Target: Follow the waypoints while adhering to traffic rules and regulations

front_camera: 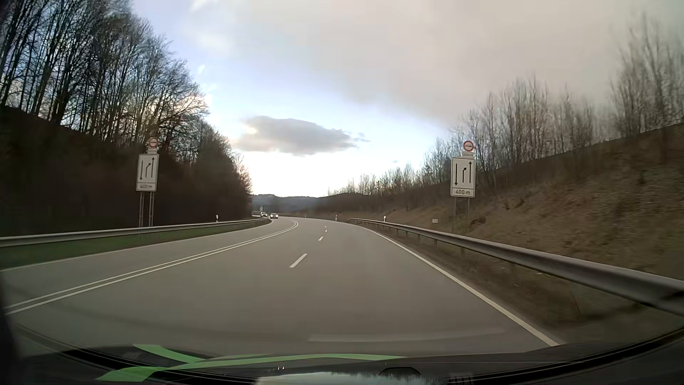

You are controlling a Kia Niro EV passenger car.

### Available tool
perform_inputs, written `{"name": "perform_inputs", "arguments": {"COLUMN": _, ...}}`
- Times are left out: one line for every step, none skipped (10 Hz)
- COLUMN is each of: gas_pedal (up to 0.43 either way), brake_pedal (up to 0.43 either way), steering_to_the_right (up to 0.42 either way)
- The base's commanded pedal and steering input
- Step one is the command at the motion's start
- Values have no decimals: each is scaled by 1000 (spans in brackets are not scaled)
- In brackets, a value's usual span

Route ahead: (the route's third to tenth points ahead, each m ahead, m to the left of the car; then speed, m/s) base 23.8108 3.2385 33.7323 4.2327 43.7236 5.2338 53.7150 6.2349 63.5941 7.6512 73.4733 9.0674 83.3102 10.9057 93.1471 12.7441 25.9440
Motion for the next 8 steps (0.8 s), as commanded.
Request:
{"name": "perform_inputs", "arguments": {"gas_pedal": 118, "brake_pedal": 0, "steering_to_the_right": -16}}
{"name": "perform_inputs", "arguments": {"gas_pedal": 118, "brake_pedal": 0, "steering_to_the_right": -16}}
{"name": "perform_inputs", "arguments": {"gas_pedal": 118, "brake_pedal": 0, "steering_to_the_right": -16}}
{"name": "perform_inputs", "arguments": {"gas_pedal": 118, "brake_pedal": 0, "steering_to_the_right": -17}}
{"name": "perform_inputs", "arguments": {"gas_pedal": 118, "brake_pedal": 0, "steering_to_the_right": -17}}
{"name": "perform_inputs", "arguments": {"gas_pedal": 130, "brake_pedal": 0, "steering_to_the_right": -19}}
{"name": "perform_inputs", "arguments": {"gas_pedal": 130, "brake_pedal": 0, "steering_to_the_right": -18}}
{"name": "perform_inputs", "arguments": {"gas_pedal": 130, "brake_pedal": 0, "steering_to_the_right": -19}}
